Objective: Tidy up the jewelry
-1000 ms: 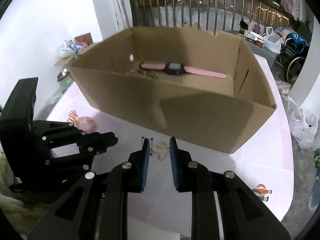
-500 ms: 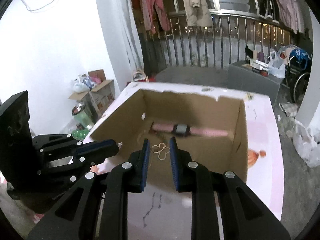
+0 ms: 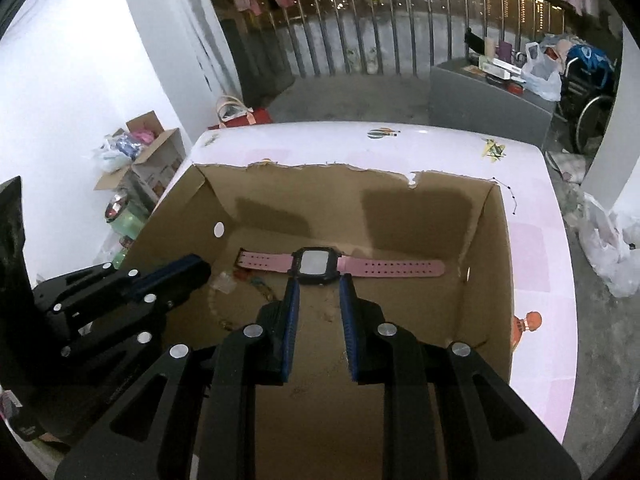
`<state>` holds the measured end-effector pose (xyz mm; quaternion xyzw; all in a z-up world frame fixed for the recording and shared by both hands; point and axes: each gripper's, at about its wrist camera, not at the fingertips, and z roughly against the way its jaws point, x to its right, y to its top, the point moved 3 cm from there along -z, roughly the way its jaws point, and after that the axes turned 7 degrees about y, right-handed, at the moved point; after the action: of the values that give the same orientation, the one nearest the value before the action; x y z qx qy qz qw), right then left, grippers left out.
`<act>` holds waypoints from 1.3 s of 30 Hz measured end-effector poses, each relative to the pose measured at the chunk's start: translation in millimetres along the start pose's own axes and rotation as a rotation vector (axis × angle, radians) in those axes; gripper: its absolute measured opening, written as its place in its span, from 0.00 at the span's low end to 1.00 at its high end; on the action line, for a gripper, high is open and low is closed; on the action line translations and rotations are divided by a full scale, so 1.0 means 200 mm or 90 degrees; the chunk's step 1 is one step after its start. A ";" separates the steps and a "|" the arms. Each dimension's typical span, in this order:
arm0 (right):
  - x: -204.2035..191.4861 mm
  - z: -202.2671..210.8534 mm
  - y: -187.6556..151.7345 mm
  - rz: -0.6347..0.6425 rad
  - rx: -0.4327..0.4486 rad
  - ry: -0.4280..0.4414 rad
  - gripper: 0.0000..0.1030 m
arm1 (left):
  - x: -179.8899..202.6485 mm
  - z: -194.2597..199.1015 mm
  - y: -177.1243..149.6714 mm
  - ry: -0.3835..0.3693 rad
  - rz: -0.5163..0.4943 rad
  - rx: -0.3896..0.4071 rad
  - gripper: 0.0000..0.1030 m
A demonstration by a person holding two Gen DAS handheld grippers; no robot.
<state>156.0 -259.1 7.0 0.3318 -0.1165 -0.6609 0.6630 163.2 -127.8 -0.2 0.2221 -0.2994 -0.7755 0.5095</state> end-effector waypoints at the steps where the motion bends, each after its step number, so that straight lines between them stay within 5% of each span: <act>1: 0.00 0.00 0.00 -0.002 0.002 0.000 0.28 | 0.00 0.00 -0.01 -0.001 0.005 -0.001 0.15; 11: -0.04 0.14 -0.04 0.008 0.048 0.009 0.37 | -0.01 0.06 -0.01 0.000 0.036 0.016 0.31; 39: -0.16 0.50 -0.19 0.017 0.134 0.061 0.57 | -0.02 0.45 -0.15 0.010 0.068 0.062 0.49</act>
<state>64.0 -254.1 68.1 0.4288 -0.1578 -0.6198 0.6380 87.2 -92.9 43.5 0.2363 -0.3440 -0.7300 0.5413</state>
